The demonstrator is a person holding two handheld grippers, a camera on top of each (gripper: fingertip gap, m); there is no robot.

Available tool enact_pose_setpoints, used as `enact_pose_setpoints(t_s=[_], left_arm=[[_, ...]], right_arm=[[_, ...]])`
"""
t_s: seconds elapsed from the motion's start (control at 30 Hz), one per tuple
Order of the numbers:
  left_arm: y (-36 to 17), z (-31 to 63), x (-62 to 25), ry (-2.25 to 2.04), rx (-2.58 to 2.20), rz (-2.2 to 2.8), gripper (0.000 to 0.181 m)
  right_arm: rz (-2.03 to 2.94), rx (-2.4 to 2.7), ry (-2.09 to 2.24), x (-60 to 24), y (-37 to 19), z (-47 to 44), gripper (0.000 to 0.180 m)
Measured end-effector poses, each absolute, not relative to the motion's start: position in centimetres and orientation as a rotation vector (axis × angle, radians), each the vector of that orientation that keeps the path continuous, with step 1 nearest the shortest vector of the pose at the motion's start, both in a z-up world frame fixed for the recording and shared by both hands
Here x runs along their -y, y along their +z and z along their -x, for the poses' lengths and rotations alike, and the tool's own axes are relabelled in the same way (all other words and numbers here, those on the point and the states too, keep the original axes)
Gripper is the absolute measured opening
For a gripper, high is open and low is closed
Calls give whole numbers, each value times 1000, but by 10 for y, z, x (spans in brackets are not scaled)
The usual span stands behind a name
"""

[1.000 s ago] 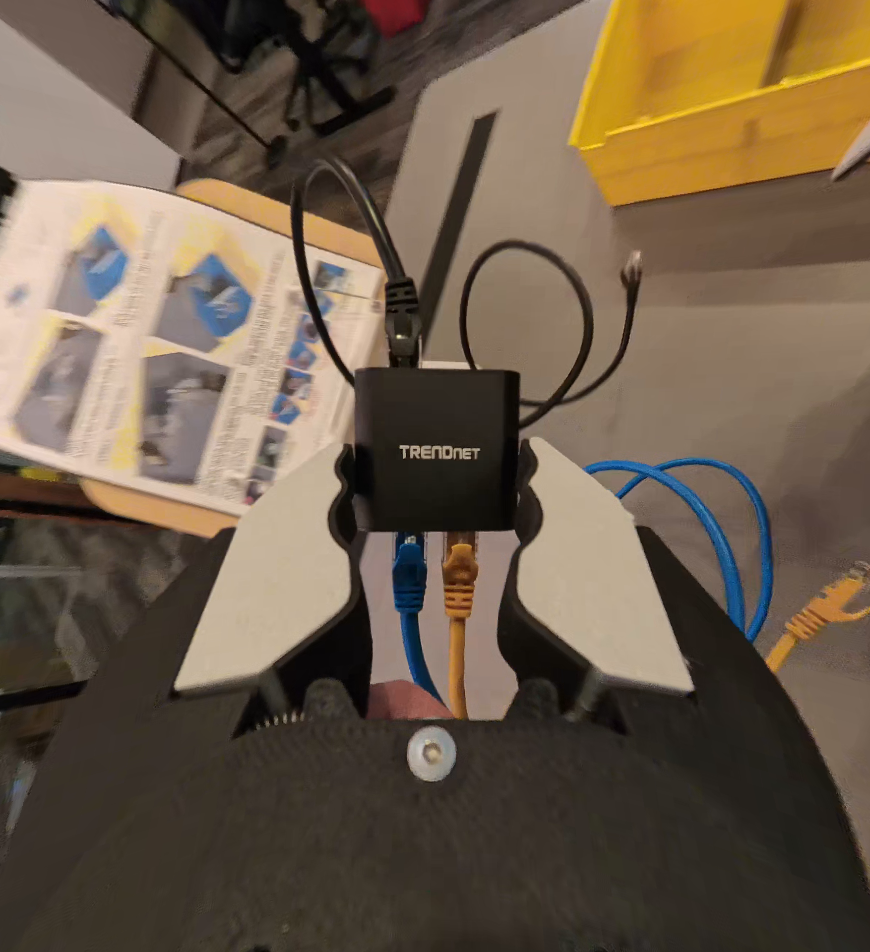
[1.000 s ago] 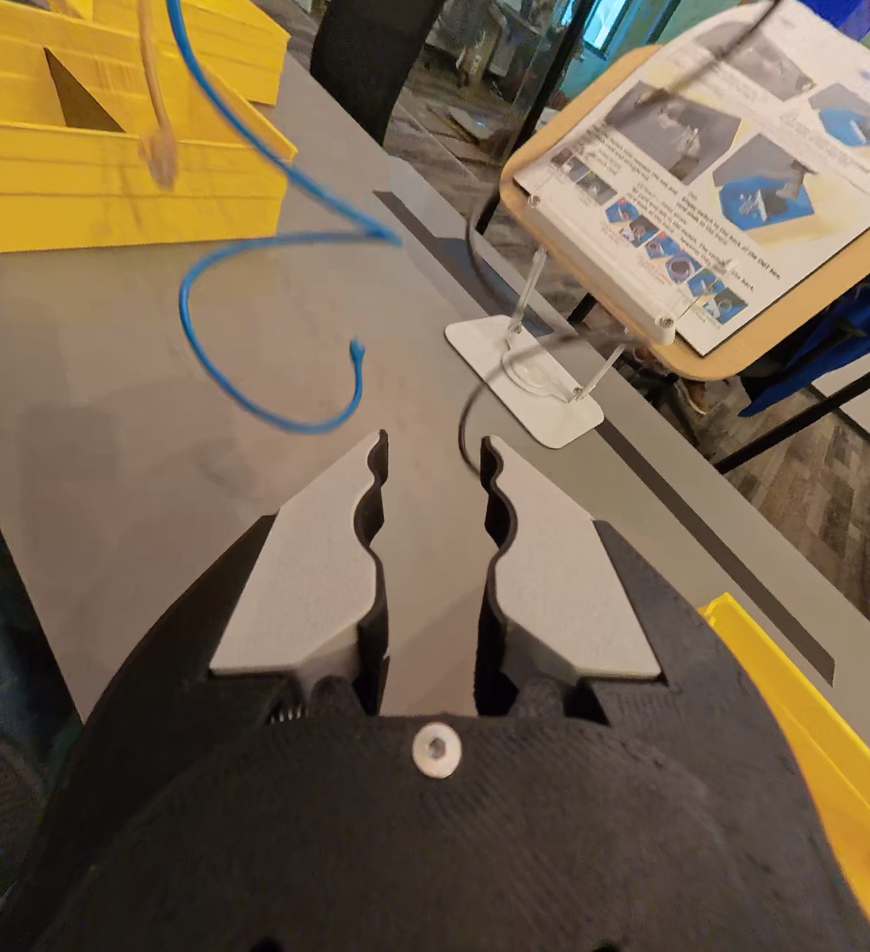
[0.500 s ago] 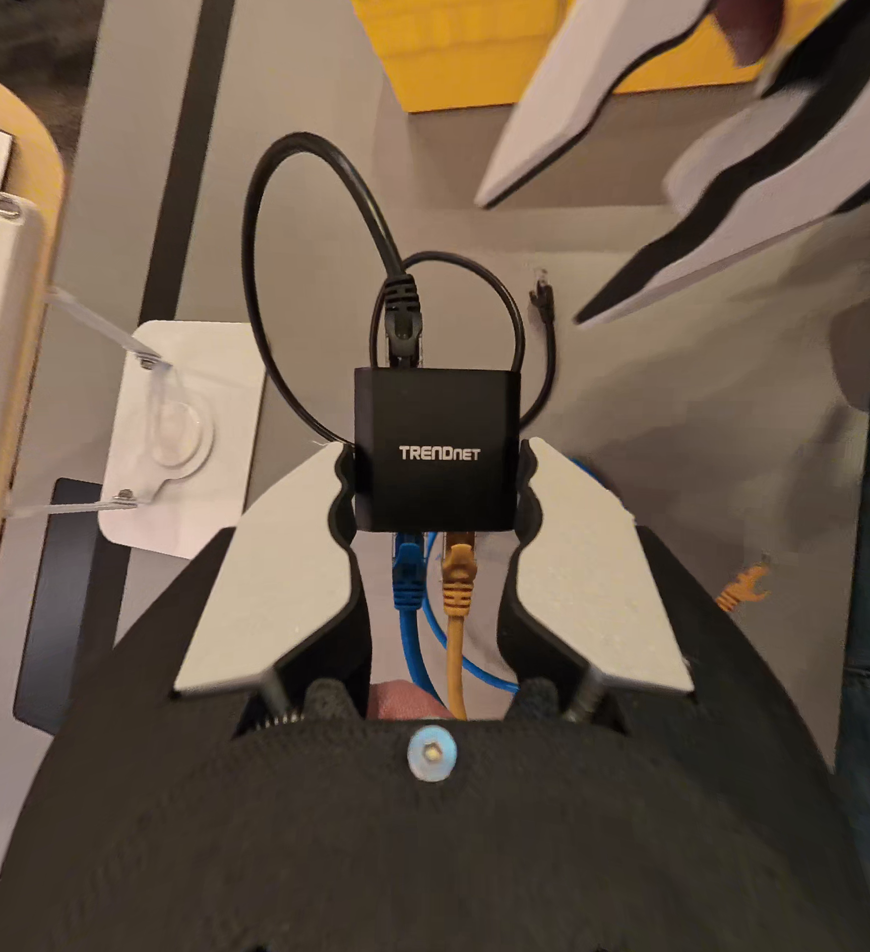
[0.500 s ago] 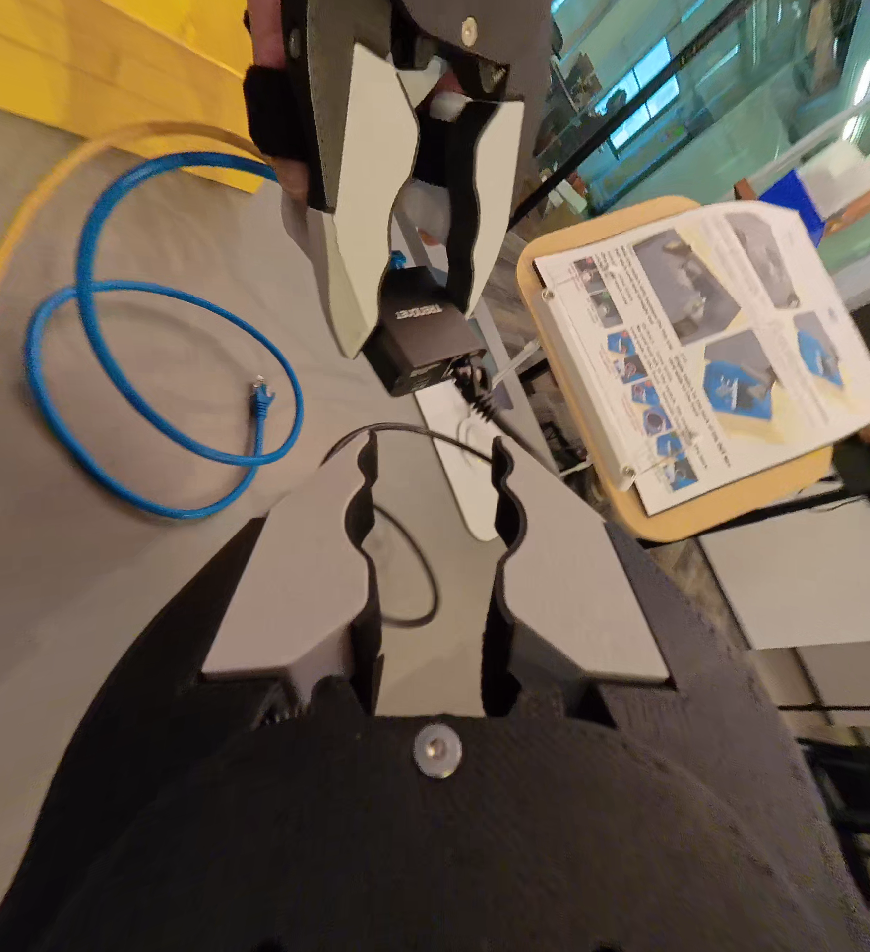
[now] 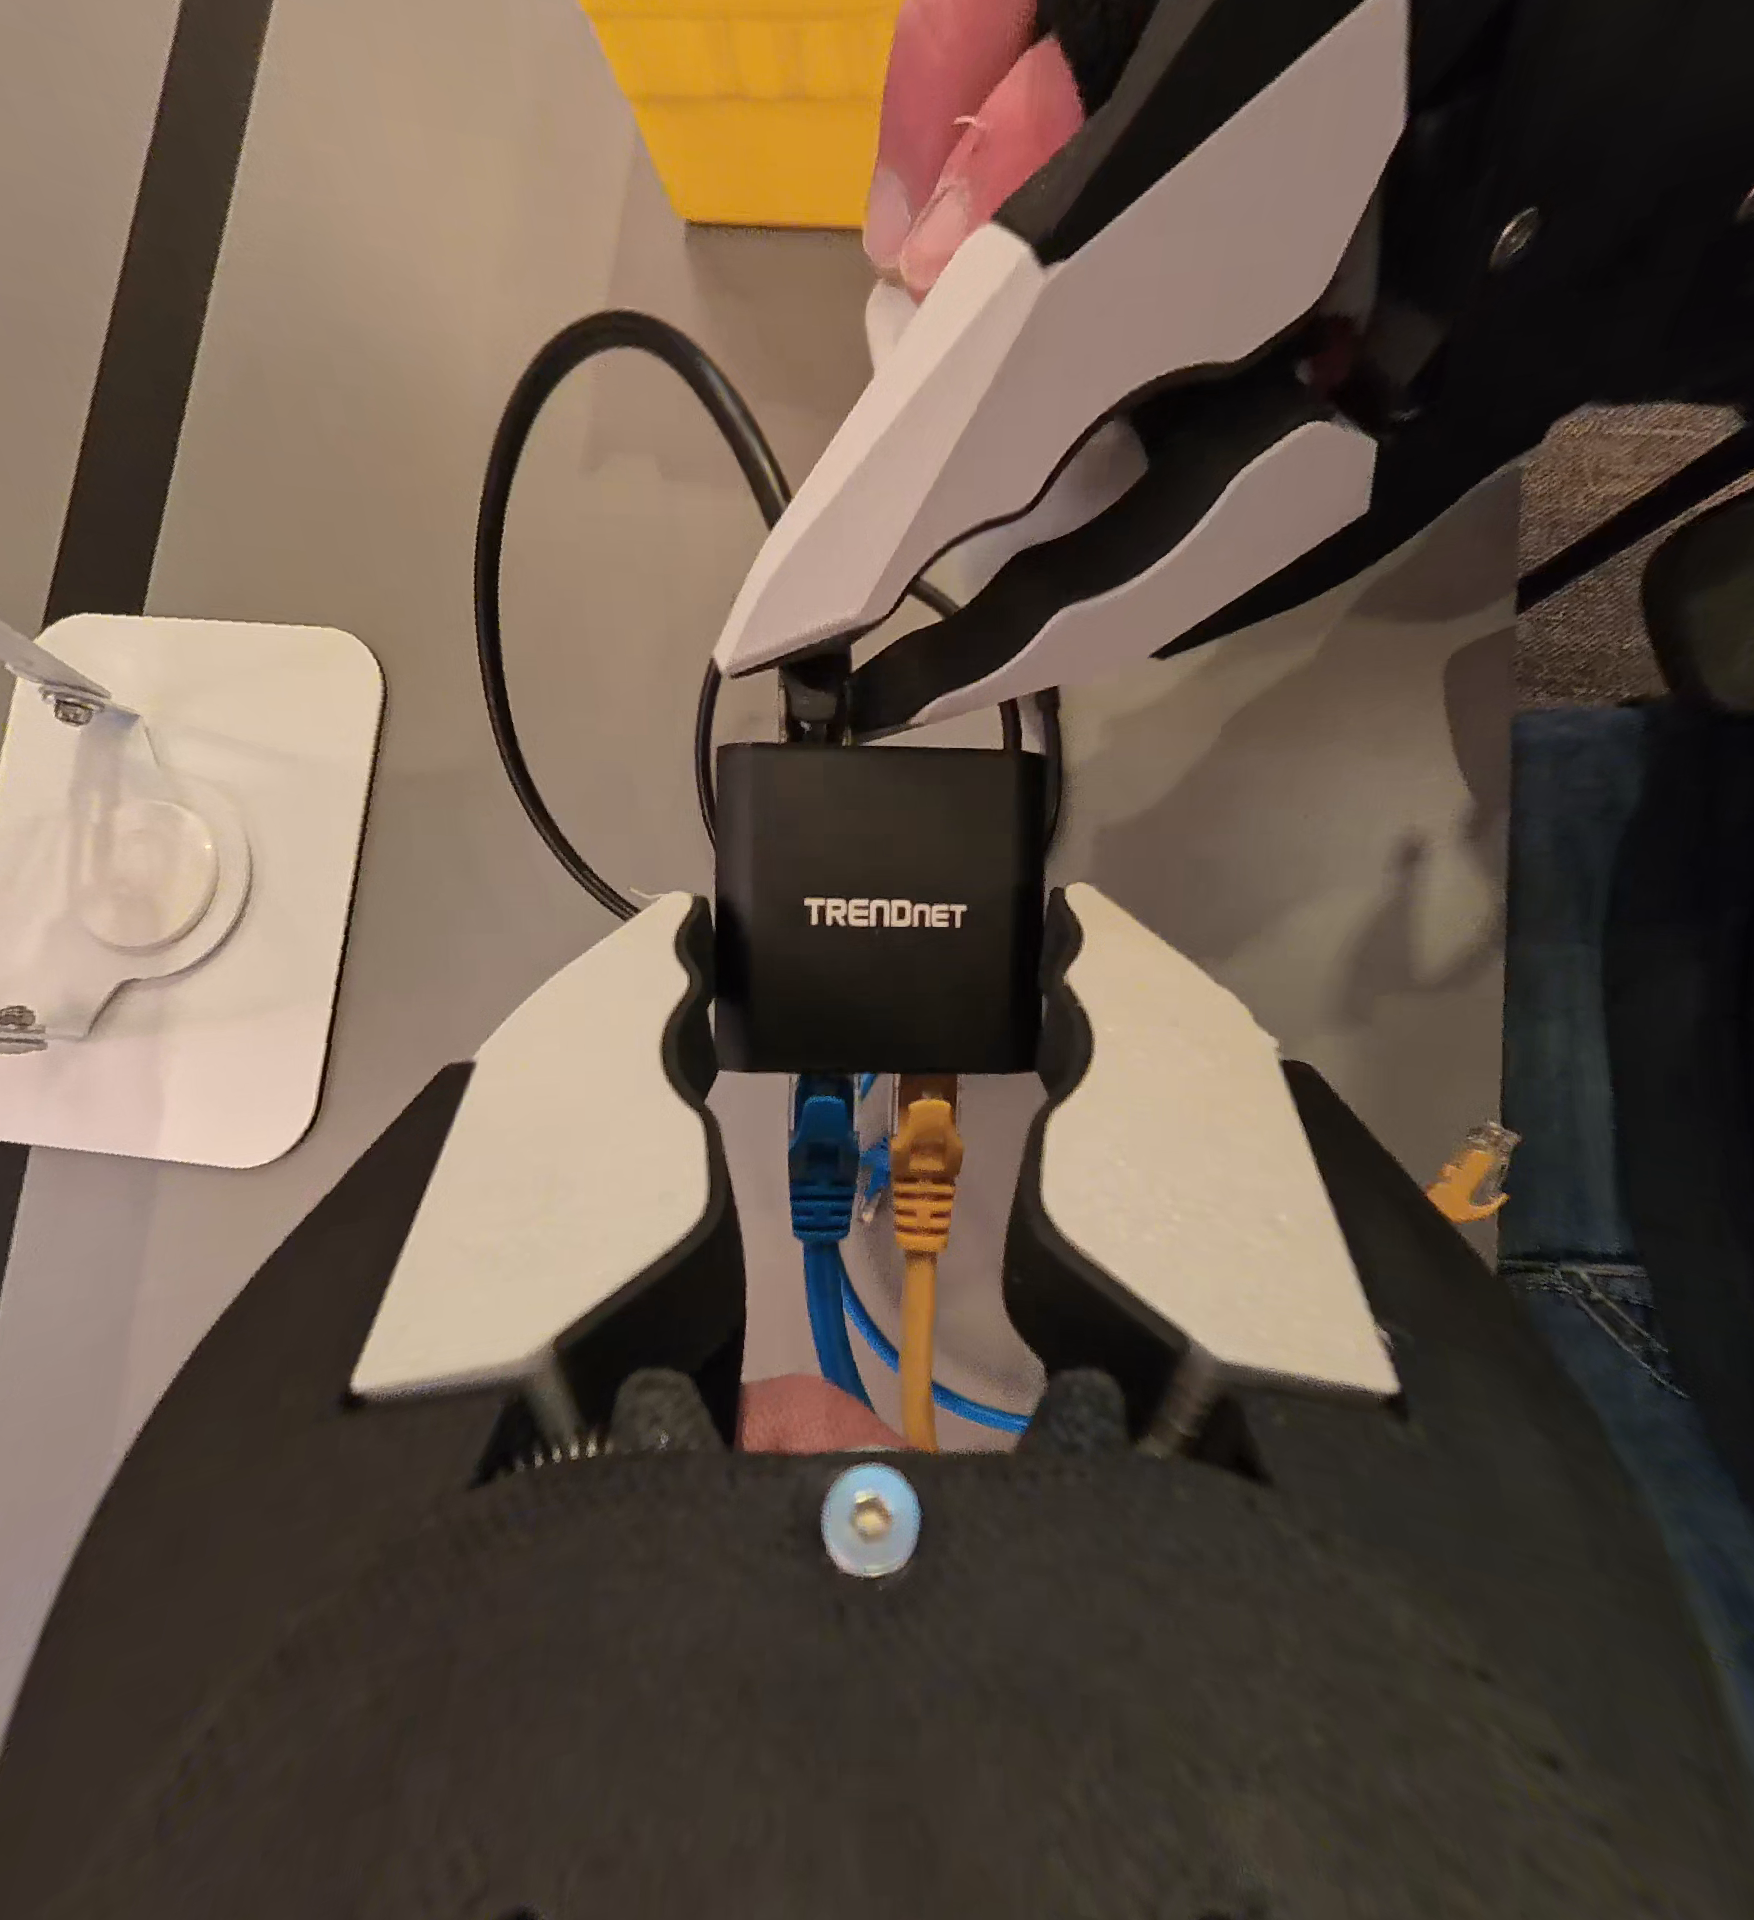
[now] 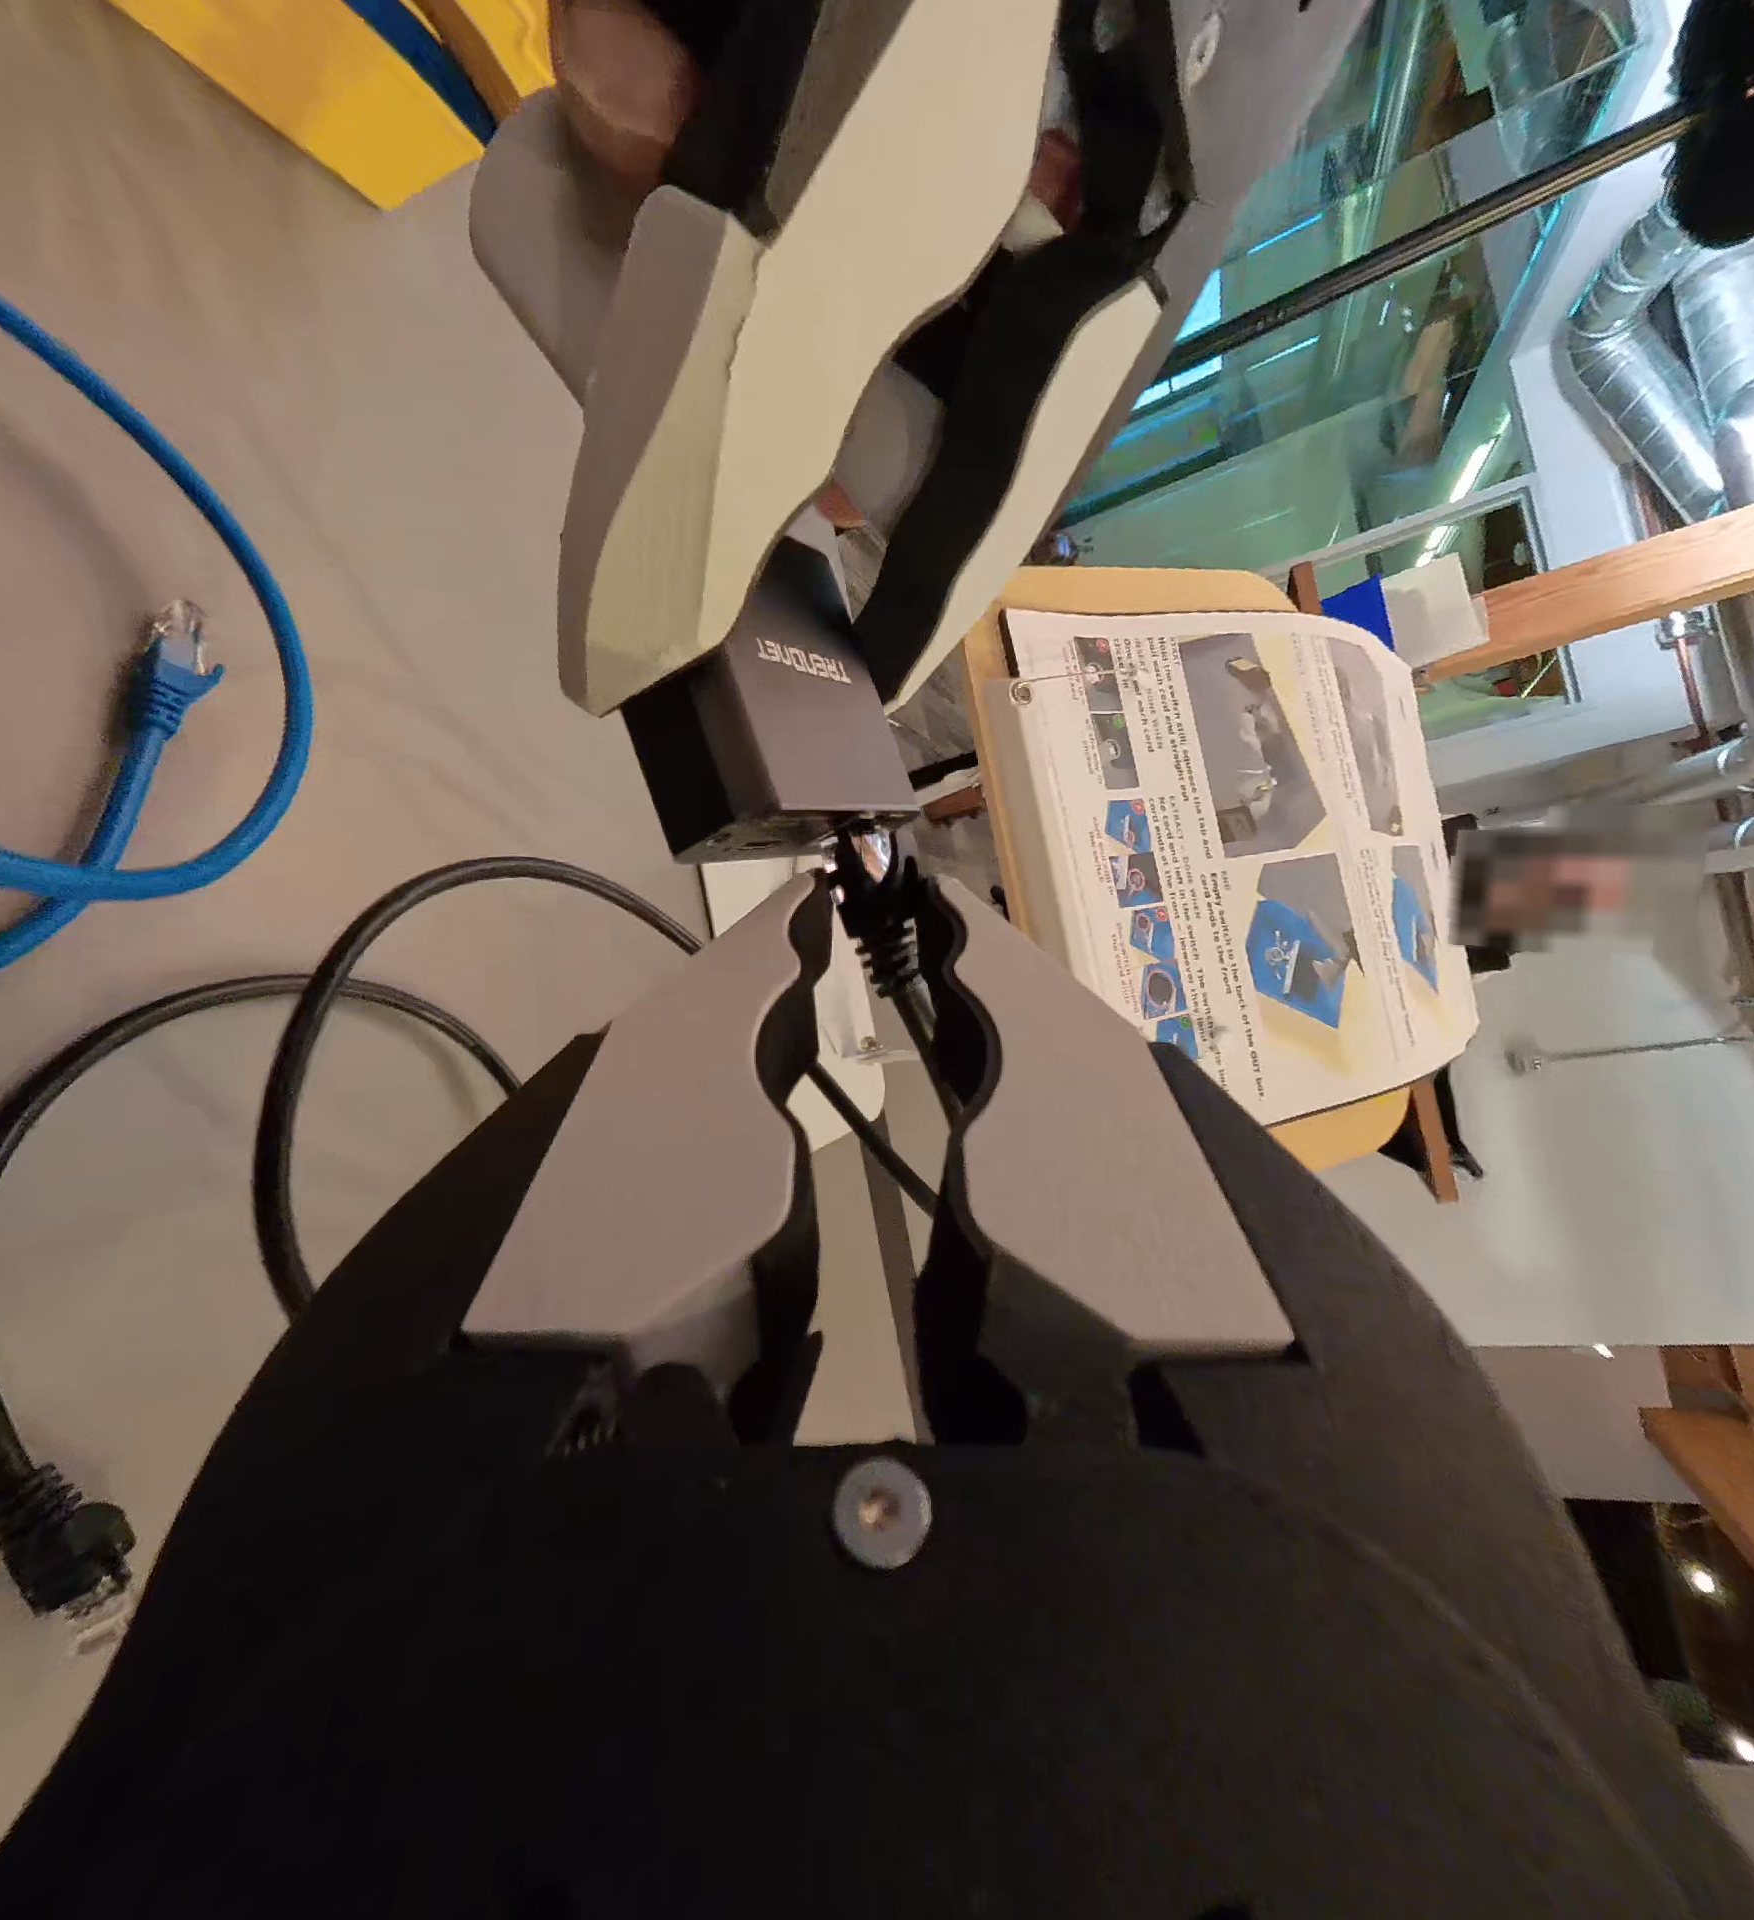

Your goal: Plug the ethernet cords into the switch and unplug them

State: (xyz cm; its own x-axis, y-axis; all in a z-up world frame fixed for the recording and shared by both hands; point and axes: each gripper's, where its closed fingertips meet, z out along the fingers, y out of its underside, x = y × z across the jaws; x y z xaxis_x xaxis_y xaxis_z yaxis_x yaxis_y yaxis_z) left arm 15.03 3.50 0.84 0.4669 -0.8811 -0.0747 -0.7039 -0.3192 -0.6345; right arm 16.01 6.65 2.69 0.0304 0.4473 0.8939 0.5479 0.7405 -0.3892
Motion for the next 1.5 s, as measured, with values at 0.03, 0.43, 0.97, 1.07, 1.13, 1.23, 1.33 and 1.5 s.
enact_pose_setpoints(t_s=[0.03, 0.43, 0.97, 1.07, 1.13, 1.23, 1.33, 1.5], left_arm=[[11, -151, -34, -399, -1305, 2109, 60], [28, -137, -40, -355, -1240, 1979, 82], [13, -154, -26, -561, -1426, 2015, 71], [14, -156, -26, -562, -1399, 1995, 71], [18, -159, -27, -577, -1369, 1977, 71], [23, -162, -28, -591, -1334, 1961, 71], [30, -166, -30, -617, -1261, 1921, 70], [33, -168, -29, -631, -1188, 1893, 65]], right_arm=[[838, 1595, -70, -66, 28, -160, 14], [876, 1527, 185, -61, 38, -163, 13], [879, 1449, 284, -57, 42, -164, 13], [884, 1434, 294, -57, 40, -165, 13], [888, 1421, 307, -57, 40, -167, 13], [896, 1396, 319, -58, 43, -168, 13], [910, 1381, 346, -58, 44, -170, 13], [919, 1368, 351, -56, 42, -170, 13]])
